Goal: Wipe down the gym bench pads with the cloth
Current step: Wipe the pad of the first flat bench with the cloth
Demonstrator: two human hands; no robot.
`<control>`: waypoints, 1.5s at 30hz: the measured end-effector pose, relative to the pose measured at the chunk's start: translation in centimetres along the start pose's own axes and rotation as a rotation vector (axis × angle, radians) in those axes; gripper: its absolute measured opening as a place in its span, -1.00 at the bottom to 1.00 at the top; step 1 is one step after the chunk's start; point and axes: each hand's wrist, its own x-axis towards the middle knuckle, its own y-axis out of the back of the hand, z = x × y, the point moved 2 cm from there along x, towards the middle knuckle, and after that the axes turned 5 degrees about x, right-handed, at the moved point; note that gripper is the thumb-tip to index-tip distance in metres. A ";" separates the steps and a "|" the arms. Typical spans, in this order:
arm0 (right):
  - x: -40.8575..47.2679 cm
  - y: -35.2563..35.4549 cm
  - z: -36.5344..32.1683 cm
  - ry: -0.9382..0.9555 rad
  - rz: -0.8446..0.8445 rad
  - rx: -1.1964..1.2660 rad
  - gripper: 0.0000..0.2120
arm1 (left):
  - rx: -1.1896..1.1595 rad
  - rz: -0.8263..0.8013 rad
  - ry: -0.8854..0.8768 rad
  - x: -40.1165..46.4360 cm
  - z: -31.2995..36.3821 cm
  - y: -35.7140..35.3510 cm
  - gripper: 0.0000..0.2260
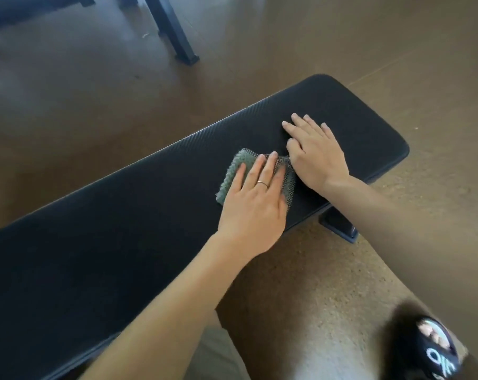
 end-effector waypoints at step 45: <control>6.1 6.2 10.1 -0.099 0.020 -0.067 -0.45 | -0.138 0.015 0.453 19.0 1.5 2.1 -0.48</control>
